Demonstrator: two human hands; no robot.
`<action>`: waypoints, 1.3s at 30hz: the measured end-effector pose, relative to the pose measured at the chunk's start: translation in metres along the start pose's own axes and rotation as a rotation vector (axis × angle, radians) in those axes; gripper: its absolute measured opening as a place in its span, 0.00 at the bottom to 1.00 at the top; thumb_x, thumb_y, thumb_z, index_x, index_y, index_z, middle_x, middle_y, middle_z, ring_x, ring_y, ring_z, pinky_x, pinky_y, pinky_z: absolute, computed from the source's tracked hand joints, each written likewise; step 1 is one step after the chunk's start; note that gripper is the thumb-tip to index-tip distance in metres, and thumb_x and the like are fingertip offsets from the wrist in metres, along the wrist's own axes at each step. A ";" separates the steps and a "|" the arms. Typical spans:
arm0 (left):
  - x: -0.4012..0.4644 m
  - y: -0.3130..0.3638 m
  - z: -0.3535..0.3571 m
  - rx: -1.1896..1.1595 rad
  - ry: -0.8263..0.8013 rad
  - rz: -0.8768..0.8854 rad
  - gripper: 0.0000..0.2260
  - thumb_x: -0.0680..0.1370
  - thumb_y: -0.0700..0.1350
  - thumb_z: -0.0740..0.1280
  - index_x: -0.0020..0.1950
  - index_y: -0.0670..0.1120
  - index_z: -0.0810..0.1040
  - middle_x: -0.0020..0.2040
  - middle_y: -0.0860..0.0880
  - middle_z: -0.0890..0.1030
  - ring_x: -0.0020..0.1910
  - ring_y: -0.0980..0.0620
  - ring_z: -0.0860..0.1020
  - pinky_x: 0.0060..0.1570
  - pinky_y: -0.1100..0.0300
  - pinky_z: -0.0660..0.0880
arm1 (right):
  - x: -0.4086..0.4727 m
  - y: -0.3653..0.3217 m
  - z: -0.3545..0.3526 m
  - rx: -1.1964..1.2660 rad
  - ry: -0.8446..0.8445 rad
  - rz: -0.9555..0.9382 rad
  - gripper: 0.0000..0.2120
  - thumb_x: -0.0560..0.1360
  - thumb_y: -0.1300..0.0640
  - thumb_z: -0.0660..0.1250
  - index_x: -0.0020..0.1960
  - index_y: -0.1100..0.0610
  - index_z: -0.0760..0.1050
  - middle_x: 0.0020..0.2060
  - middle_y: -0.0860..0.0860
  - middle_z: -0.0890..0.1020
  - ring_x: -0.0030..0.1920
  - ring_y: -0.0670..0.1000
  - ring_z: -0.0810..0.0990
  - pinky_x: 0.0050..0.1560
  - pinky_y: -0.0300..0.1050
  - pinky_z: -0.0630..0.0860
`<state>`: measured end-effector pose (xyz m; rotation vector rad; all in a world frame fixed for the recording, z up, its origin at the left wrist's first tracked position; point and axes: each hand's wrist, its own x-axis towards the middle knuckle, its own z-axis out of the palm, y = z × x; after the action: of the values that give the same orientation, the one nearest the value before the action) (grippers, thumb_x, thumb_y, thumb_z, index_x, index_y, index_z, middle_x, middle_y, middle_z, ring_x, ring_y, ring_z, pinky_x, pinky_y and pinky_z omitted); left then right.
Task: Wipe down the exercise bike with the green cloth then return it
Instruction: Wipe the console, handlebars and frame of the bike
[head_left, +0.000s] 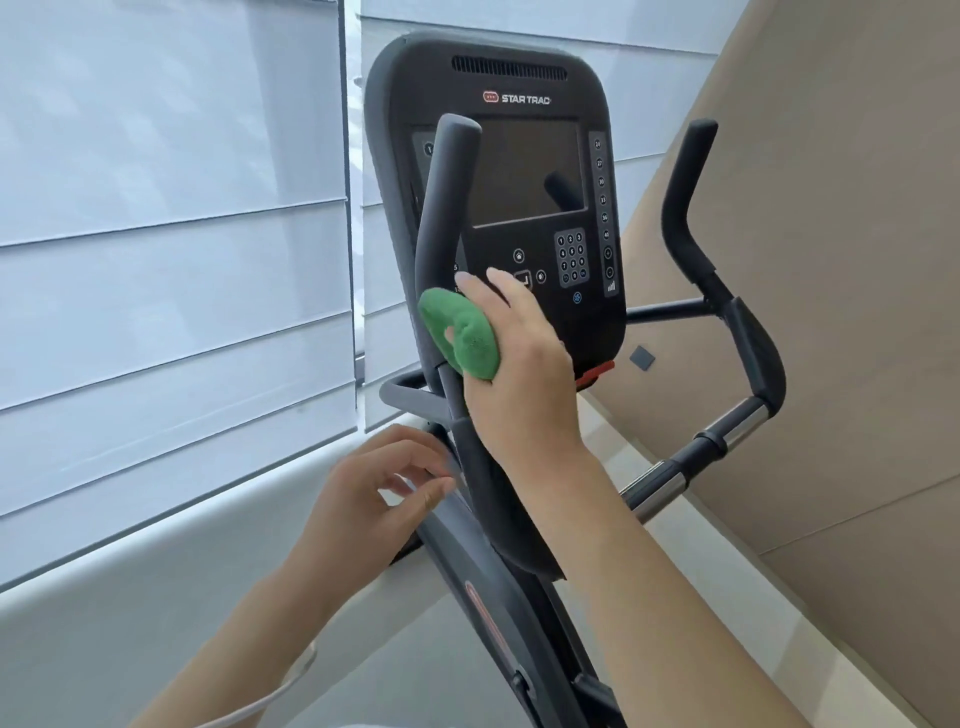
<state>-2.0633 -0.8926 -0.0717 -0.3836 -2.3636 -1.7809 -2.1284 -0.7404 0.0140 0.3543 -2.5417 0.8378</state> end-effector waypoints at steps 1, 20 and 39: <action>-0.002 -0.001 -0.003 0.002 0.000 0.002 0.11 0.76 0.37 0.77 0.44 0.54 0.84 0.53 0.54 0.85 0.46 0.50 0.83 0.45 0.70 0.75 | 0.003 -0.008 0.011 -0.084 -0.108 0.019 0.30 0.80 0.53 0.74 0.80 0.49 0.69 0.78 0.55 0.71 0.75 0.58 0.72 0.72 0.59 0.76; -0.048 -0.066 -0.021 -0.139 -0.185 -0.043 0.03 0.78 0.46 0.74 0.47 0.55 0.84 0.50 0.51 0.85 0.45 0.48 0.83 0.46 0.57 0.80 | -0.147 0.025 -0.007 -0.117 -0.096 -0.009 0.19 0.74 0.59 0.70 0.63 0.49 0.85 0.75 0.44 0.74 0.76 0.55 0.67 0.77 0.54 0.67; -0.099 -0.007 0.017 -0.053 -0.206 0.003 0.09 0.79 0.39 0.75 0.49 0.54 0.83 0.50 0.52 0.84 0.44 0.49 0.83 0.47 0.66 0.77 | -0.227 0.094 -0.055 -0.135 -0.024 0.027 0.15 0.71 0.68 0.73 0.52 0.53 0.86 0.67 0.47 0.79 0.67 0.54 0.72 0.70 0.49 0.73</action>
<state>-1.9704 -0.8884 -0.1107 -0.6049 -2.4509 -1.8888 -1.9479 -0.6097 -0.1024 0.2888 -2.6136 0.6709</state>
